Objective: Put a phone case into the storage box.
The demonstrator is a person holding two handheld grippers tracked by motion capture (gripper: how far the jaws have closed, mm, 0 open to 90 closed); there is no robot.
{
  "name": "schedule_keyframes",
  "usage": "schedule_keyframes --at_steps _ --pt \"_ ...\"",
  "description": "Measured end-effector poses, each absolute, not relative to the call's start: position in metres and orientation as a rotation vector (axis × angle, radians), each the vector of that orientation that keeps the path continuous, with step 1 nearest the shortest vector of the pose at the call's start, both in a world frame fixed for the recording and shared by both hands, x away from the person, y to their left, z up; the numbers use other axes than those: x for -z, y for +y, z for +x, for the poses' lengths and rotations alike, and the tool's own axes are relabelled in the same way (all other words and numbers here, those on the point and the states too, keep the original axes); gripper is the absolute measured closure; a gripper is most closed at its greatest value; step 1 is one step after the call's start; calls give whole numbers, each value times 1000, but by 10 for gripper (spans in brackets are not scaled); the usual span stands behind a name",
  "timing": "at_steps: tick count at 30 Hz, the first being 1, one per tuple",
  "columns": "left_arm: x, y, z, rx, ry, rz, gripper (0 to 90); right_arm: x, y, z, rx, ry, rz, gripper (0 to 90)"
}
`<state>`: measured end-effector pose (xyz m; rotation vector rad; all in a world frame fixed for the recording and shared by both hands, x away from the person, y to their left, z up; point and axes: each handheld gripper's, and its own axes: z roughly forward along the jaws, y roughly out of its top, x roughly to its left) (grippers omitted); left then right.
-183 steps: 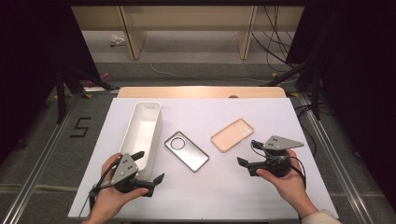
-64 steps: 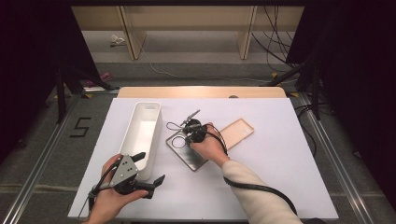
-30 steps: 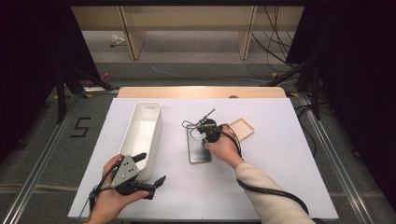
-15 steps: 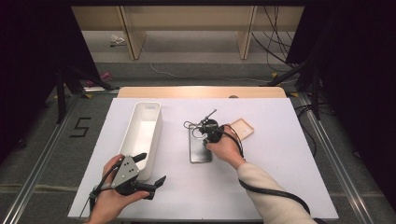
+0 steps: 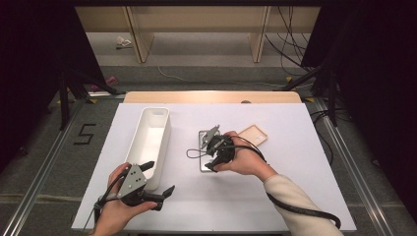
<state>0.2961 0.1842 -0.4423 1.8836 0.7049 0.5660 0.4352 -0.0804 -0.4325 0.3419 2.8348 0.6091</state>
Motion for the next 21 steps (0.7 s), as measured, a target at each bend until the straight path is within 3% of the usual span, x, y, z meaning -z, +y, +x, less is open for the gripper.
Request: schedule_keyframes --at_steps 8,21 --pt "442 184 296 -565 706 1882 21 439 -77 425 -473 2900 214 210" --pt "442 184 295 -563 704 1880 21 448 -62 418 -304 2899 74 272"
